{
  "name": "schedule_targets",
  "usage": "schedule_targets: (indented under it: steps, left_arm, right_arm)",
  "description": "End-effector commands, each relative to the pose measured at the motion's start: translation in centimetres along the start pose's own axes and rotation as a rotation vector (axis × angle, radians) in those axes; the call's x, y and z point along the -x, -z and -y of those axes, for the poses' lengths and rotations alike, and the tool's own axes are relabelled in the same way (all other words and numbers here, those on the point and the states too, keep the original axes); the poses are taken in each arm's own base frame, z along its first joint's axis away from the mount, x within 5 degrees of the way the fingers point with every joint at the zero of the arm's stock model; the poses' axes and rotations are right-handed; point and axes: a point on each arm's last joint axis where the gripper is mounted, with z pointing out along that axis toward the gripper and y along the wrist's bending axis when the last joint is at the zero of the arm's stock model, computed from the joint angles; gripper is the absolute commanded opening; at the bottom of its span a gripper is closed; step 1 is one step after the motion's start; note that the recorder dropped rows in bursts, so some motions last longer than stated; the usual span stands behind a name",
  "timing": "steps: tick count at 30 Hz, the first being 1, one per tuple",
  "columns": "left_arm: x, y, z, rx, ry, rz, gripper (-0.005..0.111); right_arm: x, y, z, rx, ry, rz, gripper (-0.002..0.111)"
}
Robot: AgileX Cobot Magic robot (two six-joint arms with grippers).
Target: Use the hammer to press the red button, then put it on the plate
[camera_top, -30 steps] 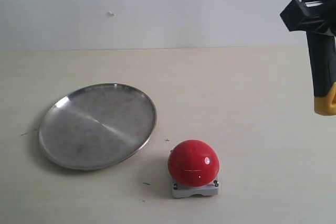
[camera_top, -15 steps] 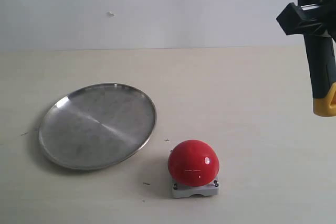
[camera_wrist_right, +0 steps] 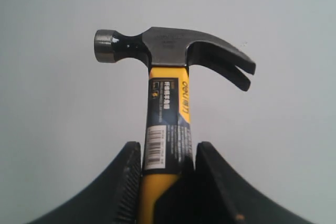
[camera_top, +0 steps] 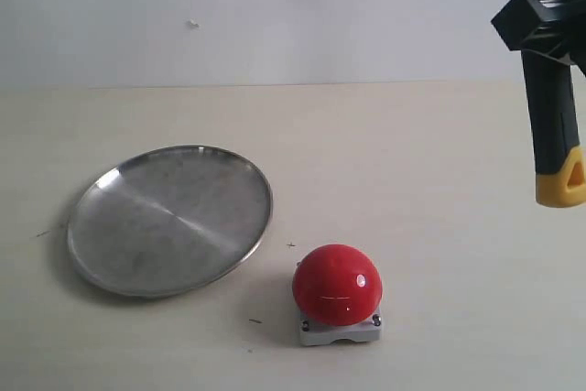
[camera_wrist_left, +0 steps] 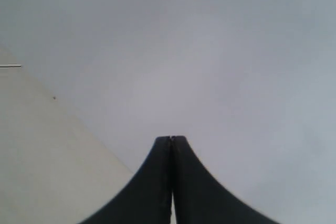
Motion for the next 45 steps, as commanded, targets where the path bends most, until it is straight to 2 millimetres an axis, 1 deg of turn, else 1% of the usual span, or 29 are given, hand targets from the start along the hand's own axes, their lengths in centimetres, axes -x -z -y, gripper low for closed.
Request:
schedule_targets:
  steps: [1,5,7,9,11,13,17,18,19,20,21,22,23,24,25,26,27,29,31,34,38,41,44,45]
  left_arm:
    - [1.2,0.1,1.8,-0.105,0.024,0.018,0.000]
    - [0.5,-0.4,2.9,-0.238,-0.047,-0.096,0.000]
    - [-0.3,-0.4,4.0,-0.379,-0.094,-0.185,0.000]
    - [-1.3,-0.3,5.4,-0.551,-0.106,-0.292,0.000]
    - [-2.1,-0.4,6.3,-0.665,-0.117,-0.366,0.000]
    - [-2.9,-1.0,6.5,-0.684,-0.115,-0.434,0.000]
    - [-4.8,-3.4,5.8,-0.588,-0.196,-0.553,0.000]
    - [-5.7,-4.7,5.9,-0.589,-0.211,-0.609,0.000]
    - [-6.0,-5.2,6.2,-0.623,-0.223,-0.622,0.000]
    - [-6.9,-6.6,6.8,-0.673,-0.238,-0.672,0.000]
    - [-7.4,-7.3,6.9,-0.684,-0.236,-0.701,0.000]
    - [-8.7,-8.9,7.0,-0.713,-0.233,-0.776,0.000]
    - [-9.5,-9.5,6.9,-0.725,-0.232,-0.817,0.002]
    - [-11.2,-10.6,7.1,-0.769,-0.231,-0.881,0.010]
    - [-11.9,-11.0,7.3,-0.801,-0.240,-0.892,0.014]
    - [-13.8,-11.5,8.0,-0.881,-0.261,-0.922,0.028]
    - [-15.1,-11.6,8.7,-0.948,-0.278,-0.930,0.036]
    - [-17.4,-11.4,10.4,-1.070,-0.308,-0.937,0.048]
    - [-19.3,-11.3,12.1,-1.109,-0.298,-0.919,0.056]
    - [-20.3,-11.9,14.6,-1.107,-0.218,-0.866,0.061]
    - [-20.9,-11.9,17.3,-1.130,-0.108,-0.894,0.062]
    - [-21.9,-11.5,19.4,-1.143,-0.102,-0.915,0.062]
    - [-23.3,-11.1,21.2,-1.113,-0.151,-0.948,0.062]
    - [-23.8,-11.0,21.6,-1.098,-0.170,-0.958,0.062]
  right_arm:
    - [0.6,-0.8,-1.0,0.105,-0.015,0.068,0.000]
    - [-1.2,-1.9,-0.7,0.088,-0.037,0.008,0.000]
    - [-2.1,-2.5,-0.6,0.083,-0.037,-0.017,0.000]
    - [-3.0,-2.9,-0.5,0.081,-0.036,-0.042,0.000]
    - [-3.7,-3.3,-0.4,0.079,-0.035,-0.061,0.000]
    - [-4.2,-3.4,-0.3,0.074,-0.036,-0.078,0.000]
    - [-4.2,-3.4,-0.3,0.072,-0.036,-0.078,0.000]
    - [-4.1,-3.7,-0.4,0.080,-0.034,-0.070,0.000]
    - [-4.0,-3.8,-0.5,0.085,-0.033,-0.064,0.000]
    - [-3.7,-4.2,-0.7,0.102,-0.028,-0.051,0.000]
    - [-3.7,-4.3,-0.7,0.102,-0.027,-0.058,0.000]
    - [-3.7,-4.7,-0.7,0.098,-0.024,-0.084,0.000]
    - [-3.8,-4.8,-0.7,0.096,-0.023,-0.092,0.000]
    - [-3.7,-4.8,-0.7,0.095,-0.024,-0.089,0.000]
    - [-3.7,-4.8,-0.7,0.095,-0.024,-0.088,0.000]
    - [-3.6,-4.9,-0.7,0.096,-0.024,-0.082,0.000]
    - [-3.6,-5.0,-0.7,0.096,-0.024,-0.085,0.000]
    - [-3.7,-5.0,-0.7,0.095,-0.024,-0.087,0.000]
    - [-3.7,-5.0,-0.7,0.095,-0.026,-0.087,0.000]
    - [-3.7,-5.0,-0.7,0.095,-0.026,-0.089,0.000]
    - [-3.7,-5.0,-0.7,0.095,-0.026,-0.089,0.000]
    - [-3.7,-5.0,-0.7,0.094,-0.036,-0.089,0.000]
    - [-3.7,-5.0,-0.7,0.095,-0.052,-0.091,0.000]
    - [-3.7,-5.0,-0.7,0.095,-0.052,-0.091,0.000]
